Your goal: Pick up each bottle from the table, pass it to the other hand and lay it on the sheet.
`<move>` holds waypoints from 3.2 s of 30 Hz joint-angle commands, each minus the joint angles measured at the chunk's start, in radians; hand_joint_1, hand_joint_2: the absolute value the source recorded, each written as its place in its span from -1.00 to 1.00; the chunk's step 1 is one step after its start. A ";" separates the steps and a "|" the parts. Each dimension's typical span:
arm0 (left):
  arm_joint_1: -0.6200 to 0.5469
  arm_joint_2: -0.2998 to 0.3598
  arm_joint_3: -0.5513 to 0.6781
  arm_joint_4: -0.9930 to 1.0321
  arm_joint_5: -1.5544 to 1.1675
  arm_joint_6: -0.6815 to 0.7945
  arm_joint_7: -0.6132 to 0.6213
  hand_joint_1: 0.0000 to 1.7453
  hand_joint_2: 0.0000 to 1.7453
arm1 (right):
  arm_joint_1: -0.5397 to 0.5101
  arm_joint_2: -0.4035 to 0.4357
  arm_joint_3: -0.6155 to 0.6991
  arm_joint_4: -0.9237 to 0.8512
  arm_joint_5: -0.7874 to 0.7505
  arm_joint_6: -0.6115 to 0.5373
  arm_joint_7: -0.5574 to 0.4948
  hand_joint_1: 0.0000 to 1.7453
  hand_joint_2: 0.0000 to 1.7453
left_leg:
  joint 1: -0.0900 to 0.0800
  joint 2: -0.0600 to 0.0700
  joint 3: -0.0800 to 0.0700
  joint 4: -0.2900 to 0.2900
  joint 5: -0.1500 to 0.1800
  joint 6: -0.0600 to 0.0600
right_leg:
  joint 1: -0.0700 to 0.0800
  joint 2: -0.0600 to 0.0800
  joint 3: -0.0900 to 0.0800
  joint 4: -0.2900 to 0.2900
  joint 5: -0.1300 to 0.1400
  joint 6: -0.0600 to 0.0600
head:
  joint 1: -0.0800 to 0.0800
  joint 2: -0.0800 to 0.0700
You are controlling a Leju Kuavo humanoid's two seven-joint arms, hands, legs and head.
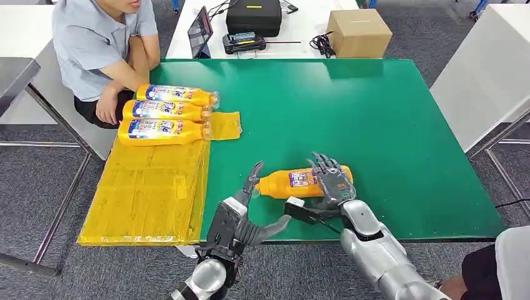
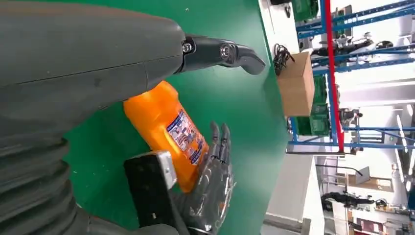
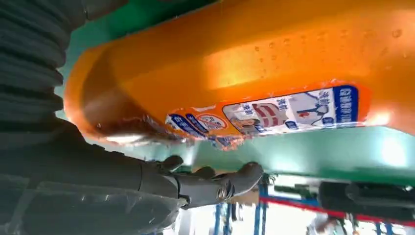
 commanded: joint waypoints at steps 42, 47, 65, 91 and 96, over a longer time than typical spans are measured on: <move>-0.032 0.023 -0.008 0.060 -0.017 -0.002 -0.009 -1.00 1.00 | -0.039 -0.029 -0.031 0.122 -0.156 0.143 -0.089 1.00 1.00 | 0.001 -0.001 0.007 -0.001 0.000 -0.001 | 0.001 -0.001 0.008 -0.001 0.000 -0.002 | 0.000 0.000; -0.034 0.019 -0.005 0.064 -0.014 0.013 -0.024 -1.00 1.00 | -0.008 -0.021 -0.067 0.064 -0.248 0.173 -0.136 1.00 1.00 | 0.001 -0.001 0.008 0.000 -0.001 -0.002 | 0.001 -0.001 0.008 -0.002 -0.001 -0.002 | 0.000 0.000; -0.039 0.012 0.006 0.077 -0.006 0.037 -0.048 -1.00 1.00 | 0.012 -0.003 -0.088 0.016 -0.276 0.123 -0.157 1.00 1.00 | 0.001 0.001 0.008 0.000 -0.001 -0.002 | 0.002 0.000 0.008 -0.001 -0.001 -0.002 | 0.000 0.000; -0.055 -0.010 0.089 0.177 0.313 0.075 -0.125 -1.00 1.00 | 0.072 0.050 -0.263 -0.124 -0.487 0.130 -0.260 1.00 1.00 | 0.002 0.002 0.007 0.001 -0.003 -0.003 | 0.002 0.002 0.008 0.000 -0.002 -0.003 | 0.000 0.000; -0.057 -0.004 0.065 0.222 0.388 0.007 -0.088 -1.00 1.00 | 0.088 0.052 -0.260 -0.174 -0.515 0.137 -0.276 1.00 1.00 | 0.001 0.002 0.005 0.000 -0.001 -0.002 | 0.001 0.001 0.005 -0.001 -0.001 -0.002 | 0.000 0.000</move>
